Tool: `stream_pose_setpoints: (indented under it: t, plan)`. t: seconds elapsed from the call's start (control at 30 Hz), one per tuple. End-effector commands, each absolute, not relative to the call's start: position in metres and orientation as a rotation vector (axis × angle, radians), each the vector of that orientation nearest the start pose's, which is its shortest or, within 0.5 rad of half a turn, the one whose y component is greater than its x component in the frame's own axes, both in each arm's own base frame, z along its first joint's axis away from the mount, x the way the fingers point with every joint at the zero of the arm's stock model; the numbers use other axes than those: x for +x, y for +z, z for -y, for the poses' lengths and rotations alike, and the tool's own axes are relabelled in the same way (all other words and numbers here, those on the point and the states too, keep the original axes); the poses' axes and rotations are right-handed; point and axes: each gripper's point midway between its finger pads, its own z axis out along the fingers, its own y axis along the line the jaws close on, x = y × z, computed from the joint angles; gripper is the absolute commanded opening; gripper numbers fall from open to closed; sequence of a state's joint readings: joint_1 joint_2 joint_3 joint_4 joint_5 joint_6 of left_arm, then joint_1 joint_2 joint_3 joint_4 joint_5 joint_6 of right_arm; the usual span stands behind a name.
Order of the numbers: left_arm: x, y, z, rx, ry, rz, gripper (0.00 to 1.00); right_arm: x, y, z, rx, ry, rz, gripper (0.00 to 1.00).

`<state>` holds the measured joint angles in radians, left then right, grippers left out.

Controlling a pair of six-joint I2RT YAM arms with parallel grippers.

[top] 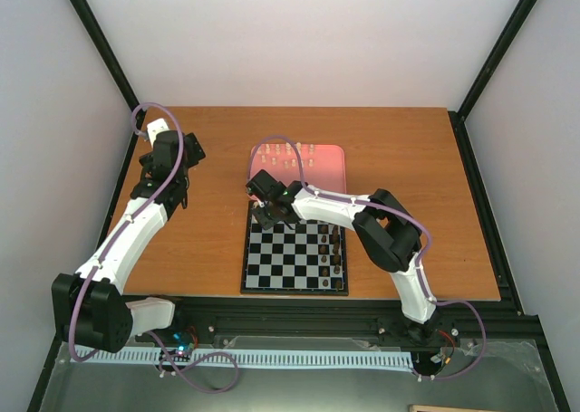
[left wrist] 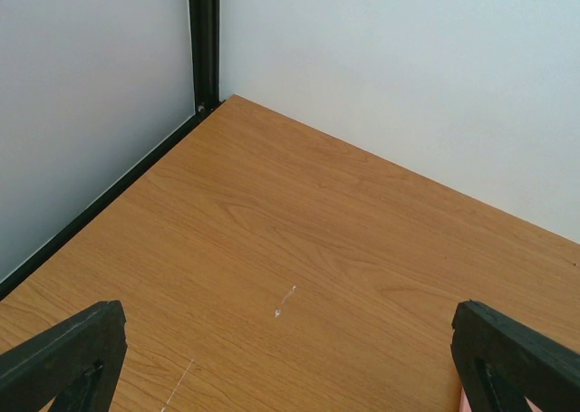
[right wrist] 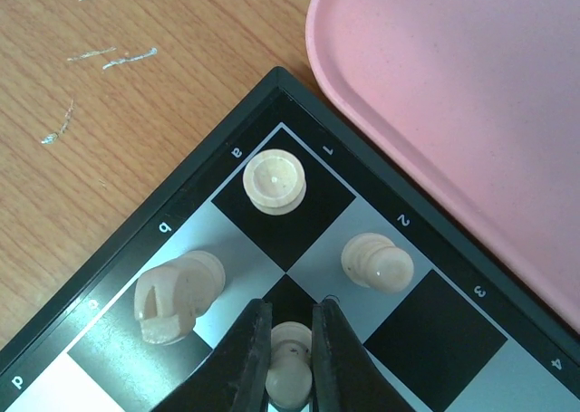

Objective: Set up the chess pieces on the board
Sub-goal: Place the chess piece on the chessboard, then pick up the chess piece from the storage box.

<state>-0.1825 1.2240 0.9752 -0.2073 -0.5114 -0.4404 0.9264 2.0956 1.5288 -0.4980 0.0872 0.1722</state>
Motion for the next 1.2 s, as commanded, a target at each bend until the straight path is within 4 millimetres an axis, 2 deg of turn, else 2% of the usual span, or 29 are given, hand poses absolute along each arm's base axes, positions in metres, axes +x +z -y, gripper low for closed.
stream_pose_setpoints:
  t: [0.0, 0.43, 0.6, 0.8, 0.97, 1.17]
  plan:
    - [0.397, 0.279, -0.011, -0.556, 0.098, -1.851, 1.0, 0.319, 0.05, -0.403, -0.961, 0.253, -2.46, 0.13]
    - [0.397, 0.279, -0.011, -0.555, 0.094, -1.851, 1.0, 0.314, 0.07, -0.398, -0.94, 0.285, -2.429, 0.32]
    - [0.397, 0.279, -0.011, -0.556, 0.092, -1.851, 1.0, 0.31, 0.088, -0.394, -0.931, 0.321, -2.395, 0.5]
    - [0.398, 0.279, -0.009, -0.552, 0.084, -1.852, 1.0, 0.301, 0.113, -0.387, -0.92, 0.365, -2.346, 0.53]
    - [0.396, 0.281, -0.01, -0.553, 0.087, -1.848, 1.0, 0.324, 0.13, -0.365, -0.824, 0.292, -2.322, 0.57]
    - [0.396, 0.281, -0.01, -0.552, 0.084, -1.849, 1.0, 0.379, 0.142, -0.326, -0.673, 0.218, -2.33, 0.62]
